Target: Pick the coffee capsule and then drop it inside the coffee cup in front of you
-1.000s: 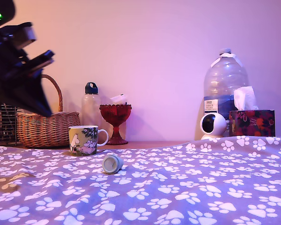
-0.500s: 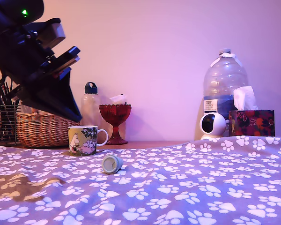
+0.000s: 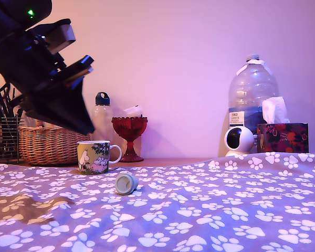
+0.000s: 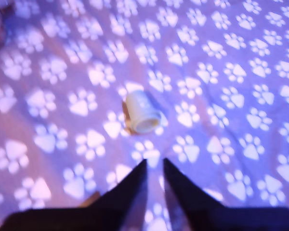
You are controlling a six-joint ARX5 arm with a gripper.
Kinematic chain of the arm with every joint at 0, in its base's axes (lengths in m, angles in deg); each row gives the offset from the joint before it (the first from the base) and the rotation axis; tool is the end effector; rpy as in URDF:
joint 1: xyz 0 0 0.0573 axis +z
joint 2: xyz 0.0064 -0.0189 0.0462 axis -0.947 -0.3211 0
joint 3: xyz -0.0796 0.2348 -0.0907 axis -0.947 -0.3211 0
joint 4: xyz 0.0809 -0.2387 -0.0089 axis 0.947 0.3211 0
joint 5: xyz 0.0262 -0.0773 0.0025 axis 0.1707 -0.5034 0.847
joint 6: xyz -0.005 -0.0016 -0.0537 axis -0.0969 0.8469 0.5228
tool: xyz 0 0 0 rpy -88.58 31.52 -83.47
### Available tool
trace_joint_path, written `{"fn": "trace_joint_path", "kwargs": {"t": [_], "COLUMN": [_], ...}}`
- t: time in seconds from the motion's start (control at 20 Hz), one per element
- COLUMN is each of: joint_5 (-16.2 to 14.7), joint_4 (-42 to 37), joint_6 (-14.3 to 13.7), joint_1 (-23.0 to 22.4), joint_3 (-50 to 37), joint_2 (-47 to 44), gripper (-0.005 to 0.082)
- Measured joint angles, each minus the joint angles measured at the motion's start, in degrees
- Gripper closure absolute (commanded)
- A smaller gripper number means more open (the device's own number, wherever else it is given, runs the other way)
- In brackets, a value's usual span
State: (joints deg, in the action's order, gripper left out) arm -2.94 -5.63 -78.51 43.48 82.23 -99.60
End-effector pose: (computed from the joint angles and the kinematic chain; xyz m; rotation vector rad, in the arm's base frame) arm 0.2436 -0.1360 0.2128 0.0409 0.7959 -0.6565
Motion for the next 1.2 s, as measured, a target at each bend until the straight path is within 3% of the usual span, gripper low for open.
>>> {"fn": "trace_joint_path", "kwargs": {"t": [0.1, 0.25, 0.3, 0.45, 0.9, 1.2], "joint_5": [0.2, 0.79, 1.88, 4.68, 4.63, 4.59], "joint_4": [-3.13, -4.04, -4.63, -7.23, -17.53, -25.18], "joint_6": [-0.22, -1.11, -2.03, -2.97, -3.21, -3.15], "joint_1": [-2.45, -4.55, -4.98, -5.97, -7.58, -7.52], "joint_3": [-2.84, -6.34, -6.36, -6.34, -6.82, -13.09], "joint_2": [0.2, 0.85, 0.85, 1.16, 1.16, 2.91], "gripper": [0.0505, 0.0198, 0.0163, 0.0162, 0.0163, 0.0163]}}
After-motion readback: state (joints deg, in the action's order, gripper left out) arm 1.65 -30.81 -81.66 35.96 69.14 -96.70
